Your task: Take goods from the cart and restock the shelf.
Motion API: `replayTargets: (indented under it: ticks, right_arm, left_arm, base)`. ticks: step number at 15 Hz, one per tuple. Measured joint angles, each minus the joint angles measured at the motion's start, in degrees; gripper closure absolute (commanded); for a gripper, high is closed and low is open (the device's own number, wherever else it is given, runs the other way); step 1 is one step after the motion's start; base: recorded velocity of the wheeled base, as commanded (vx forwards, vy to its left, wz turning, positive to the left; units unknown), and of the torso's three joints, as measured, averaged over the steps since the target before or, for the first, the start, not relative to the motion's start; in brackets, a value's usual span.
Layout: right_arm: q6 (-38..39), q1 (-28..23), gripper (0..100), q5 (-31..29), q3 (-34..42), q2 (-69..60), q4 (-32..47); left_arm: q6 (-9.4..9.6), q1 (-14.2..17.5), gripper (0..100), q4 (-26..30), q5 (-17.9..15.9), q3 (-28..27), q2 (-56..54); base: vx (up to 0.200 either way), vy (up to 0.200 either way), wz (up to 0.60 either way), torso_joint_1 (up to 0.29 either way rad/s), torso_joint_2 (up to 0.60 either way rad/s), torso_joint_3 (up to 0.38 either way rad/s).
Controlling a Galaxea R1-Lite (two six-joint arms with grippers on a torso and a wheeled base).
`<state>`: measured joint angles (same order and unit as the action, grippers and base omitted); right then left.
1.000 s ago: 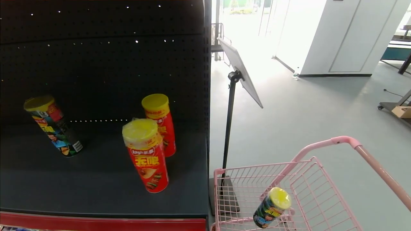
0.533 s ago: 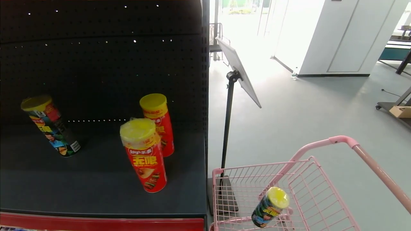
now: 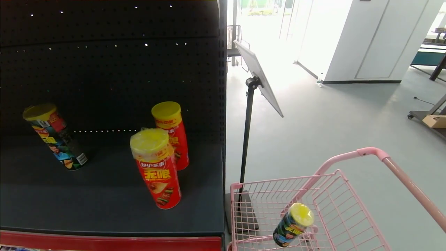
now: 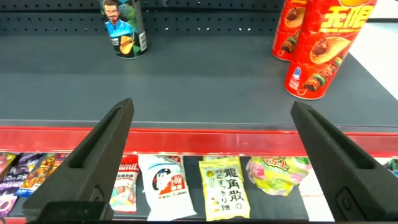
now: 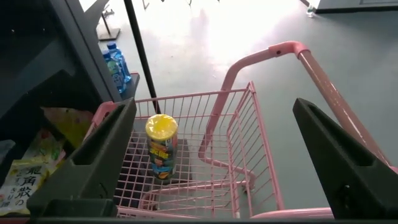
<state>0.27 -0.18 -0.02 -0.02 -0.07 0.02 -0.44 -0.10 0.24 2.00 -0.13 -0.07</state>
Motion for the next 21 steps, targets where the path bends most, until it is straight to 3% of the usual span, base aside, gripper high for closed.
replayTargets:
  ticks: [6,14,21]
  right_arm:
    - [0.0,0.0,0,0.0,0.0,0.0,0.0]
    - [0.1,0.0,0,0.0,0.0,0.0,0.0]
    - [0.2,0.0,0,0.0,0.0,0.0,0.0]
  left_arm:
    - [-0.16,0.0,0,0.0,0.0,0.0,0.0]
    - [-0.11,0.0,0,0.0,0.0,0.0,0.0]
    - [-0.11,0.0,0,0.0,0.0,0.0,0.0]
  base:
    - [-0.200,0.000,0.00,-0.002,0.00,0.002]
    - [0.000,0.000,0.00,-0.008,0.01,0.010]
    - [0.000,0.000,0.00,-0.127,0.29,0.158]
